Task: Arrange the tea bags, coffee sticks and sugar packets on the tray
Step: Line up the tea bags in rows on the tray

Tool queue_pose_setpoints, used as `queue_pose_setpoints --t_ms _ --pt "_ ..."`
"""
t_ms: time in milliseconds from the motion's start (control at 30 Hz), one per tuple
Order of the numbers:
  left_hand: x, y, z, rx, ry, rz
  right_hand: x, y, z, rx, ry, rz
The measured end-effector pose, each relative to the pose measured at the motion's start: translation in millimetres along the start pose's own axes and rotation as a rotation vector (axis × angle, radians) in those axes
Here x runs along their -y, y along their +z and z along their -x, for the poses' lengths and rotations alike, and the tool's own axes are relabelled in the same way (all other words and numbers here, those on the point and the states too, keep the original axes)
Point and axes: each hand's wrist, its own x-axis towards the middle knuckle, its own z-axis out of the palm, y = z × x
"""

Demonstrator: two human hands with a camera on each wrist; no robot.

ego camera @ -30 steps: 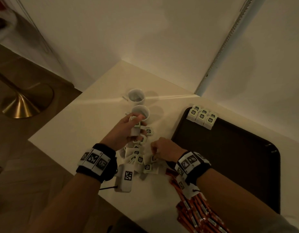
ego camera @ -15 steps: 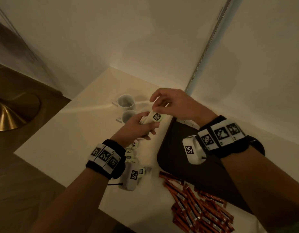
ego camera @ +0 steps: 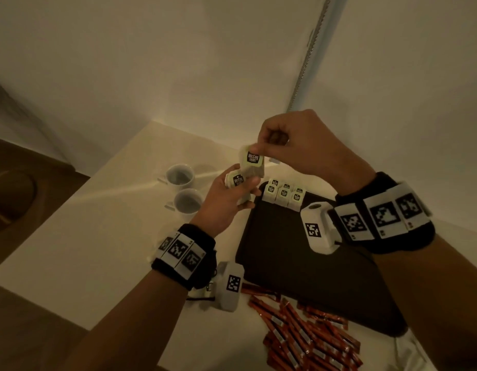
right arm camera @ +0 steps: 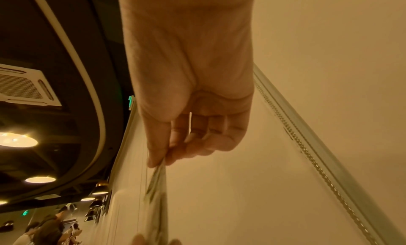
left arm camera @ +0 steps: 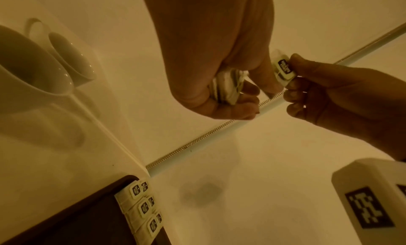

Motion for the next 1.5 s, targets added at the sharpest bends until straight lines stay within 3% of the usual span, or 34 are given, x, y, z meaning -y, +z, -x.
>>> queue_pose_setpoints --t_ms 233,500,700,867,1067,1500 --pt "-2 11 3 0.049 -0.03 0.088 4 -15 -2 0.099 -0.051 0.227" --pt "-5 21 6 0.05 -0.052 0.143 -4 -10 -1 0.1 -0.017 0.195" --pt "-3 19 2 -0.054 -0.025 0.104 -15 -5 0 0.117 0.14 -0.069" --pt "1 20 2 -0.124 0.007 0.07 -21 2 3 0.085 0.173 -0.239" --pt "4 23 -1 -0.153 0.027 0.035 -27 8 3 0.067 0.15 -0.259" --pt "7 24 -3 -0.102 -0.013 0.162 -23 6 -4 0.039 0.101 -0.057"
